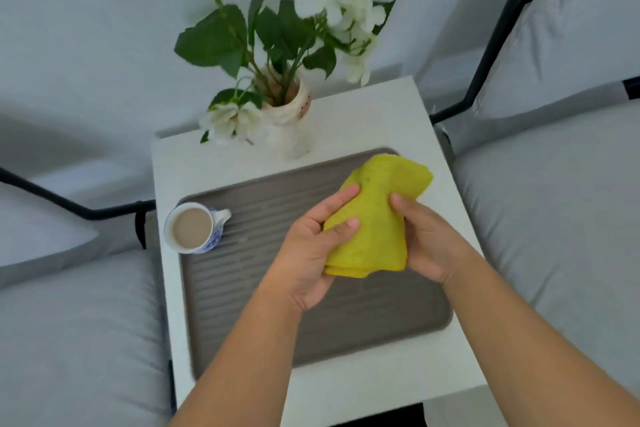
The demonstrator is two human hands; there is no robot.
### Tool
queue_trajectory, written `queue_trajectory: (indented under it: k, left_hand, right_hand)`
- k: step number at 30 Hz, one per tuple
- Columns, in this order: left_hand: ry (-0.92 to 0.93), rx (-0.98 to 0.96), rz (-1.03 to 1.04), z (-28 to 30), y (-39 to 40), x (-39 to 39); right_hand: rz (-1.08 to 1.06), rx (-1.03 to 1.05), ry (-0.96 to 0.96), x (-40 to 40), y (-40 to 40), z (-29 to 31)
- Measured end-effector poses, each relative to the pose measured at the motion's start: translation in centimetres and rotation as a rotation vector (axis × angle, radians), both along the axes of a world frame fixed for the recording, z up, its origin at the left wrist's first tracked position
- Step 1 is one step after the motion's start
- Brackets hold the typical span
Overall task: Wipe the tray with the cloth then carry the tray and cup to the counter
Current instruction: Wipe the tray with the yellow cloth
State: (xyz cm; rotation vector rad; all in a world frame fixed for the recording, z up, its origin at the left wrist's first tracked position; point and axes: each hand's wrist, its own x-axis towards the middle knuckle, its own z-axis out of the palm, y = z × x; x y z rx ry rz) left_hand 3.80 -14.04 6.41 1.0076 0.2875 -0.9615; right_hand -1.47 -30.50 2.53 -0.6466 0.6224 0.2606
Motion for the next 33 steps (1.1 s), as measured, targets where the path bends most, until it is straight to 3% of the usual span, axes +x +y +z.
queue_trajectory:
  k: [2,5,9,13,15,17,20,24,28,33]
  left_hand:
    - [-0.143,0.144,0.054,-1.0,1.6,-1.6]
    - [-0.345,0.391,0.040,-3.2,4.5,-4.1]
    - [-0.585,0.616,-0.121,-6.1,7.9,-6.9]
    - [-0.708,0.763,-0.267,-7.9,10.4,-8.7]
    - [-0.896,0.961,-0.338,-8.4,12.1,-9.3]
    - [-0.971,1.157,-0.297,-9.1,14.1,-9.5]
    - [-0.964,1.389,-0.267,-10.4,17.1,-10.6]
    - [-0.790,1.516,-0.269,-11.6,20.5,-12.1]
    - [-0.724,1.413,-0.291,-12.4,22.3,-11.9]
    - [-0.718,1.298,-0.304,-12.7,23.2,-11.7]
  right_hand:
    - [-0.034,-0.172,0.093,-0.3,1.2,-0.1]
    - [0.004,-0.598,0.194,-1.0,3.4,-0.6]
    - [0.203,-1.041,0.194,-3.0,6.3,-2.2]
    - [0.322,-1.379,0.218,-5.1,7.9,-4.4]
    - [0.302,-1.639,0.194,-6.0,8.7,-5.3]
    - [0.321,-1.807,0.143,-6.2,10.0,-5.9]
    - [0.556,-1.804,0.125,-5.9,13.0,-6.7]
    - [0.730,-1.715,0.338,-4.9,16.7,-8.4]
    - [0.586,-1.827,0.356,-4.3,18.8,-9.3]
    - [0.365,-1.913,0.110,-4.7,19.2,-10.4]
